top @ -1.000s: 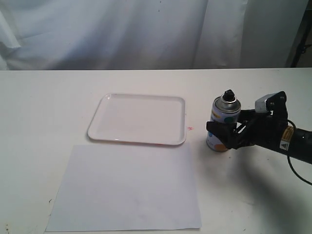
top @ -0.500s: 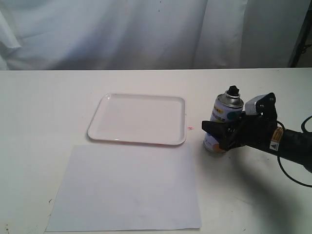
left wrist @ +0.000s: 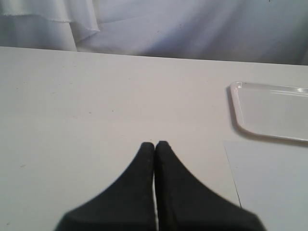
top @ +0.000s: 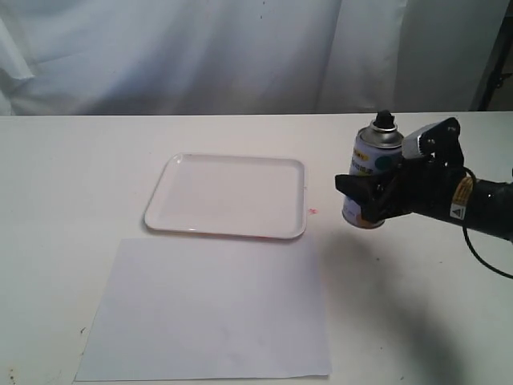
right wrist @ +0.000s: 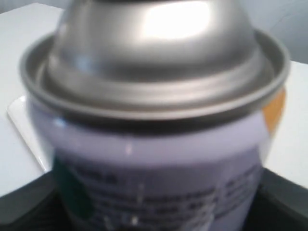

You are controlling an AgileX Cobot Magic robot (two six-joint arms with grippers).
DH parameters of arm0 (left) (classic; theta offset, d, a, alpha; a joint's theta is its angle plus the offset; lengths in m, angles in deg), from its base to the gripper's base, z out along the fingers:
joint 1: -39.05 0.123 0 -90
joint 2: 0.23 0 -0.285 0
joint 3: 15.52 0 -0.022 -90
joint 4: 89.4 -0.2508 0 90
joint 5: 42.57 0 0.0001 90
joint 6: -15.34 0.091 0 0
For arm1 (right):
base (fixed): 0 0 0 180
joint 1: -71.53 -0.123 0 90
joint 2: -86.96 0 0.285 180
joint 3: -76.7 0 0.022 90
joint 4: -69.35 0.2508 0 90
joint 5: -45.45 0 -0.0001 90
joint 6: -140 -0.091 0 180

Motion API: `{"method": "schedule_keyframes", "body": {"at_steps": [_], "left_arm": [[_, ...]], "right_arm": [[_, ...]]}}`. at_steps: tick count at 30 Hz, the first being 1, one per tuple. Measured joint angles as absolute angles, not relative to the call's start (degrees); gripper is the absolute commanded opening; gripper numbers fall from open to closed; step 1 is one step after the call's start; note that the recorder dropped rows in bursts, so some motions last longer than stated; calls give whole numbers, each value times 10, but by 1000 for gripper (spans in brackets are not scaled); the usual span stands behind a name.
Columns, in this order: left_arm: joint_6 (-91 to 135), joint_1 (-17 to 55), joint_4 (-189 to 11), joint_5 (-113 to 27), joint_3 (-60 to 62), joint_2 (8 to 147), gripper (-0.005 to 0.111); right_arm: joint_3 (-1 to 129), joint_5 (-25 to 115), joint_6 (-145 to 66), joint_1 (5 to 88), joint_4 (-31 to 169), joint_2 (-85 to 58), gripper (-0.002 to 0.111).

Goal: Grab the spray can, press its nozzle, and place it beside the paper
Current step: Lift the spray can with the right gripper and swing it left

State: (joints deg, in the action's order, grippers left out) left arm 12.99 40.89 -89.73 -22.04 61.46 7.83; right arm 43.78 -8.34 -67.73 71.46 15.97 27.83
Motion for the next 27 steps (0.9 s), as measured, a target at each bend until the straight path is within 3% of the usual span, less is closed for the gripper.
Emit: {"method": "schedule_keyframes", "body": {"at_steps": [10,27], "left_arm": [[130,409,-897,-220,615,78,0],[130,409,-897,-220,615,78,0]], "right_arm": [[437,106,-684,614,166,142,0],[519,544,-689,319,174,70,0]]}}
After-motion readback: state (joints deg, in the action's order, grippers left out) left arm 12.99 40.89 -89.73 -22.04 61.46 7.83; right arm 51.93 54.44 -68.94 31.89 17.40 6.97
